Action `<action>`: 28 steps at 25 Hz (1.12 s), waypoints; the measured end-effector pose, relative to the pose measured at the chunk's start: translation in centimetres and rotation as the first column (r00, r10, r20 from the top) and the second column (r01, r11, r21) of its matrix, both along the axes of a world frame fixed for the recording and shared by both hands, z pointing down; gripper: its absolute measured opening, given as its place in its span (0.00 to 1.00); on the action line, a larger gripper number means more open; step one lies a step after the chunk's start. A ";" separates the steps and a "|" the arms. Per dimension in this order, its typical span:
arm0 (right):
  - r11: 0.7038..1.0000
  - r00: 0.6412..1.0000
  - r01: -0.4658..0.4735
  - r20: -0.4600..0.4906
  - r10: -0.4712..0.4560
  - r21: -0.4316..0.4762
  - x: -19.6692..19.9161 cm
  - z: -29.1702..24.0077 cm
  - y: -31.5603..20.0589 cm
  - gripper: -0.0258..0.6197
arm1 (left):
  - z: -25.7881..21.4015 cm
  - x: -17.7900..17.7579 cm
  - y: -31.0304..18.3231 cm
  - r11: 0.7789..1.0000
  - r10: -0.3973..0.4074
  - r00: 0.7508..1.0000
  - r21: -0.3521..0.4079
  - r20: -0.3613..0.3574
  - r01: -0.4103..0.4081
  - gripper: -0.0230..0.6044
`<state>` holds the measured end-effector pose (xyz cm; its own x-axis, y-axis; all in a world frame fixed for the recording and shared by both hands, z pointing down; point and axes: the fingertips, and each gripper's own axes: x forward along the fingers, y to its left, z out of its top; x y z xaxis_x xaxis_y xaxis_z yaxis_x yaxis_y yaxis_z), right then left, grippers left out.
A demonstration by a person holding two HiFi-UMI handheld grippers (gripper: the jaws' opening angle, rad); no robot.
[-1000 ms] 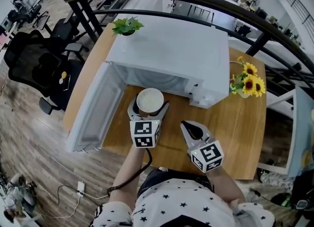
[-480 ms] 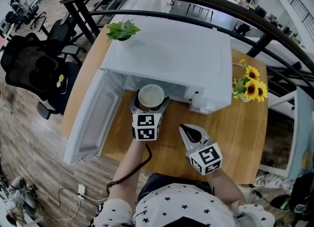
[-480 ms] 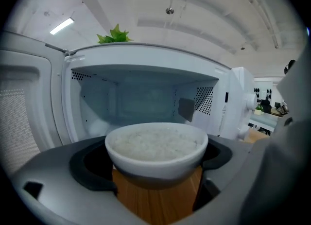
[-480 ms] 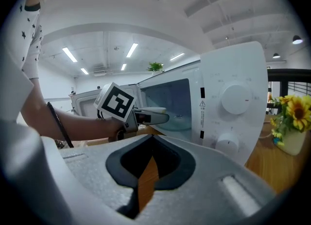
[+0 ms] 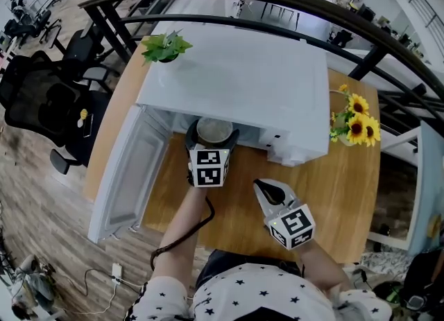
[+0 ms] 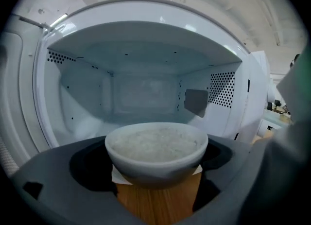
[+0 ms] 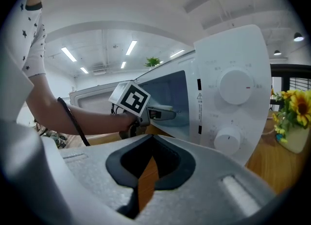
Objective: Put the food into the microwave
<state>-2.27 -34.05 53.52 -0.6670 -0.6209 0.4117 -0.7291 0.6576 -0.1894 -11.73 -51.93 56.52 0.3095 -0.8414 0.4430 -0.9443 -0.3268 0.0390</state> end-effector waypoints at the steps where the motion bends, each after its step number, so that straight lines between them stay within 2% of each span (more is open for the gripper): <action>1: 1.000 1.000 0.002 -0.001 -0.002 -0.003 0.0 0.1 0.0 0.05 | 0.2 0.1 -0.3 1.000 0.001 1.000 -0.003 0.005 -0.001 0.83; 7: 1.000 1.000 0.001 -0.009 -0.001 -0.015 0.5 0.6 -0.1 0.05 | 1.3 0.3 -1.8 1.000 0.000 1.000 -0.029 0.027 0.001 0.83; 15: 1.000 1.000 -0.009 -0.012 0.008 -0.027 0.7 1.1 -0.1 0.05 | 1.4 0.2 -3.3 0.999 -0.020 0.999 -0.024 0.040 0.021 0.83; 22: 1.000 1.000 -0.013 -0.011 0.013 -0.026 0.8 1.1 -0.1 0.05 | 2.1 -0.2 -3.9 0.997 -0.055 0.992 -0.055 0.115 0.062 0.83; 28: 0.999 1.000 -0.025 -0.008 0.025 -0.023 0.9 0.7 0.2 0.05 | 2.1 -0.1 -3.7 0.996 -0.058 0.992 -0.065 0.112 0.066 0.83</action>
